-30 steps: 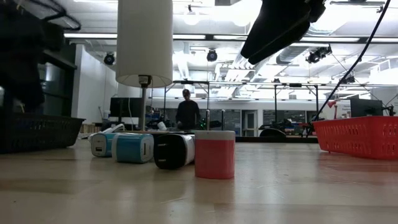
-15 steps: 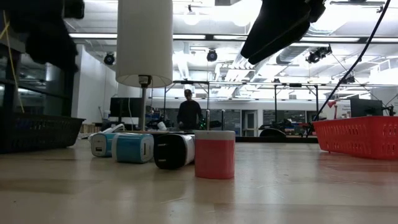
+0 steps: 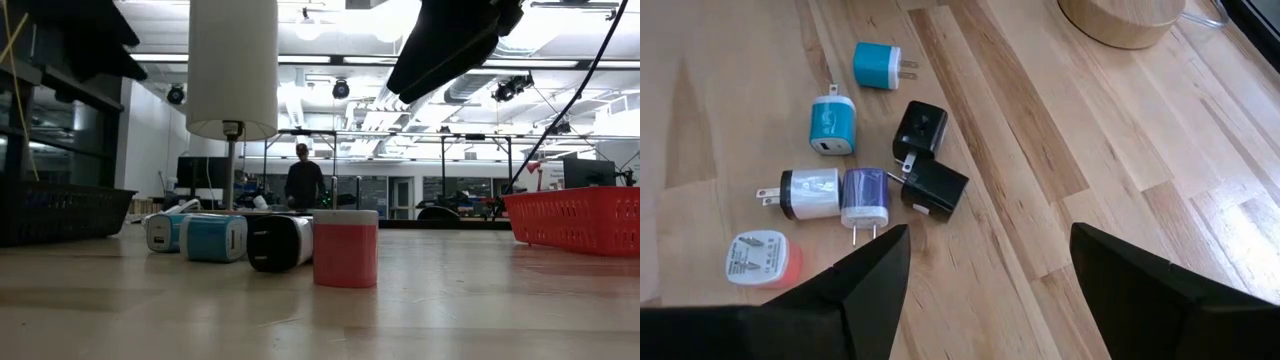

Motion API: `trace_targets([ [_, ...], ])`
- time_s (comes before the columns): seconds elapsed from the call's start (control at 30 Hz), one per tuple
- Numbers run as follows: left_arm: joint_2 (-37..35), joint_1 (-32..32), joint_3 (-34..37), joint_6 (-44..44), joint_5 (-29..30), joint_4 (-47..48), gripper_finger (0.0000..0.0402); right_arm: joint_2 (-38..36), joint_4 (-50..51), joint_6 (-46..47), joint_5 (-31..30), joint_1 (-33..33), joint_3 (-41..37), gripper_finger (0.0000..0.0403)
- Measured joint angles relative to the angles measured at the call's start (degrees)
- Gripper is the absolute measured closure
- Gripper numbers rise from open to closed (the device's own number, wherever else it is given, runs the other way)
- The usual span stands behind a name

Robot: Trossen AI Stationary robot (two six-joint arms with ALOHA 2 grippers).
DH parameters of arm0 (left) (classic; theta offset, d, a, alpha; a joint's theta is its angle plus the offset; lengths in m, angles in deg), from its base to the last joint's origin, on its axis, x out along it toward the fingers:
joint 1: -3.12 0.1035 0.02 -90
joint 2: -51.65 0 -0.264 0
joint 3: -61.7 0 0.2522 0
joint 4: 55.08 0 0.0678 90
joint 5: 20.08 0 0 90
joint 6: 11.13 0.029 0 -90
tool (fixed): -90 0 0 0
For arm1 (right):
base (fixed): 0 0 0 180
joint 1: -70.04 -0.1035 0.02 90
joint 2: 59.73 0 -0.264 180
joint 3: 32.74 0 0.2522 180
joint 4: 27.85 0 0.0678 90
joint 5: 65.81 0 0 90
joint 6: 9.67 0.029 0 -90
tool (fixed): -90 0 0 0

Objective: Pick & Place Office items
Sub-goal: Put the red charger adapter into the red bin

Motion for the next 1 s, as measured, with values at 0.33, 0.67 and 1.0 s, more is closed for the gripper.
trace_targets([
  [0.33, -7.5, -6.5, 0.17, 11.17, 7.62, -3.23, 0.0169, 0.0, -1.8, 0.01, -0.02, 0.0, 0.0, 0.0141],
  [0.67, -12.05, -12.47, 7.53, 25.6, 6.67, -18.42, 0.0169, 0.0, -2.14, 0.01, -0.02, 0.0, 0.0, 0.0141],
  [1.0, -24.17, -8.71, 19.68, 34.4, -7.02, -31.78, 0.0169, 0.0, -2.55, 0.0, -0.02, 0.0, 0.0, 0.0141],
])
